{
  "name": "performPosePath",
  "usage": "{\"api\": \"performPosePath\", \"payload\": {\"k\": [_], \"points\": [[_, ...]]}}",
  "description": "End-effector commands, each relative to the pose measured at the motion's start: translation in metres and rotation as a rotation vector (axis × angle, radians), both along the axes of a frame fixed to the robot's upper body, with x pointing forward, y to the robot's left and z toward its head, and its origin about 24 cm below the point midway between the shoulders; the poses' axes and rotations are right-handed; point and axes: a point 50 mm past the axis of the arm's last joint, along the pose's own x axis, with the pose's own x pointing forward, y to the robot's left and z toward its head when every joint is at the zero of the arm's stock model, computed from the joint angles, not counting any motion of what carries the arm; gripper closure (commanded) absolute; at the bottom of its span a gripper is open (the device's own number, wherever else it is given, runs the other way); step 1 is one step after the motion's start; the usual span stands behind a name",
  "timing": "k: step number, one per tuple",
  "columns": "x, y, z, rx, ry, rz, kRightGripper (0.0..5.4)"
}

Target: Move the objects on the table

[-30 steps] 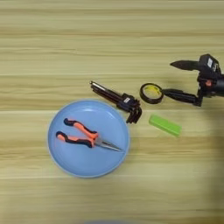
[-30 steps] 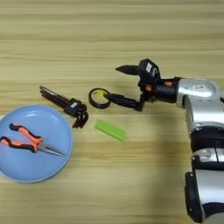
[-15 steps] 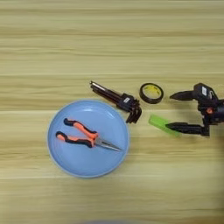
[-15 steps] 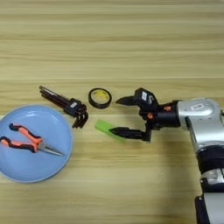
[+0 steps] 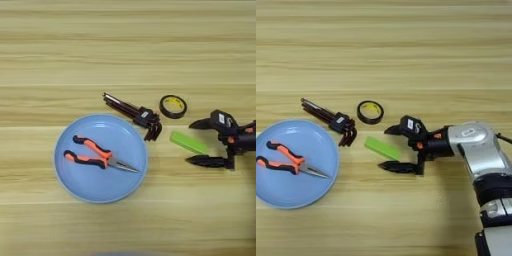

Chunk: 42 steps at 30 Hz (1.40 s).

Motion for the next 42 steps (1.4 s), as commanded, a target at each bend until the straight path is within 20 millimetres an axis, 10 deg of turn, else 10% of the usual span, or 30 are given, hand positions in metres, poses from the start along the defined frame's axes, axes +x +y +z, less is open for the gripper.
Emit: {"api": "performPosePath", "payload": {"k": [1,33,42], "points": [[0.02,-0.002,0.027,-0.053,-0.135,-0.008,0.02],[0.021,-0.003,0.016,-0.005,-0.076,0.002,3.87],[0.023,-0.002,0.023,0.038,-0.102,0.004,4.01]]}}
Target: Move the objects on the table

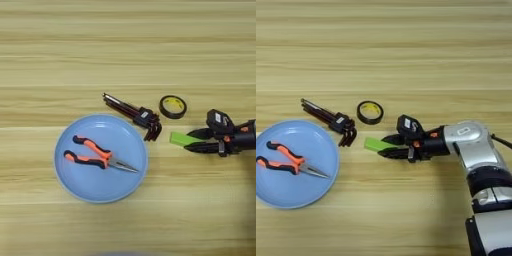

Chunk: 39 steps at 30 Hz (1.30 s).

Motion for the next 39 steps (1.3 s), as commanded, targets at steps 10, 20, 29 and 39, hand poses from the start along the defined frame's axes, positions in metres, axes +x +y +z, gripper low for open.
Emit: {"api": "performPosePath", "payload": {"k": [10,20,29,39], "points": [[0.02,0.002,0.06,0.111,-0.261,0.029,4.01],[-0.005,0.028,0.09,0.167,-0.358,0.216,4.01],[-0.028,0.032,0.091,0.118,-0.306,0.302,4.01],[-0.037,0.04,0.071,0.032,-0.225,0.356,4.01]]}}
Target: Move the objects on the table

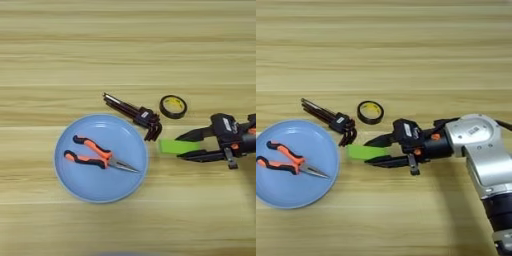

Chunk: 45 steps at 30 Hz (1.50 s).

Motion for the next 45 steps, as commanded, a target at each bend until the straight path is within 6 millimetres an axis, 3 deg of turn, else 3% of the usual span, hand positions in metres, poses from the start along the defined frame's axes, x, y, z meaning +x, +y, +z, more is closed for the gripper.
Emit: {"api": "performPosePath", "payload": {"k": [1,10,24,35,45], "points": [[0.008,-0.001,0.011,-0.079,-0.091,-0.016,4.01],[0.013,-0.004,-0.016,-0.187,-0.057,-0.062,4.01],[0.021,-0.007,-0.031,-0.194,-0.033,-0.106,4.01],[0.025,-0.01,-0.028,-0.179,-0.051,-0.127,2.67],[0.027,-0.011,-0.013,-0.074,-0.056,-0.121,1.77]]}}
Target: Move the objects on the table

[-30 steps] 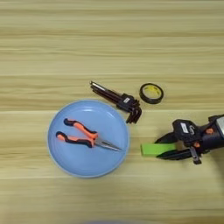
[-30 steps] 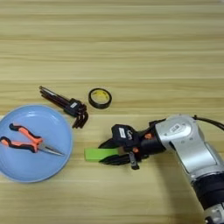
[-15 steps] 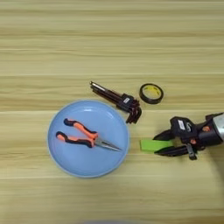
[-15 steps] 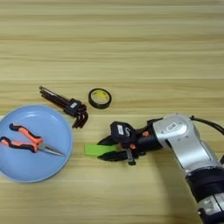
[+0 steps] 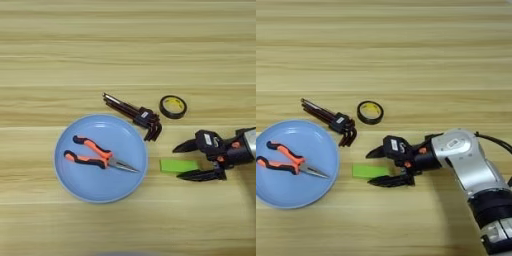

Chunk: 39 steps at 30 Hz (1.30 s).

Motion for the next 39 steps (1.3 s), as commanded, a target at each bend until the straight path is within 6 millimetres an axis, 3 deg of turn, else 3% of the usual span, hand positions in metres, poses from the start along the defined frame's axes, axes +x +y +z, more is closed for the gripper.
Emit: {"api": "performPosePath", "payload": {"k": [1,17,29,39], "points": [[0.017,-0.004,0.034,0.042,-0.131,-0.02,1.63],[0.019,-0.004,0.067,0.218,-0.171,0.004,0.05],[0.023,0.006,0.098,0.474,-0.198,0.018,0.05],[0.033,0.047,0.105,0.602,-0.237,0.005,0.05]]}}
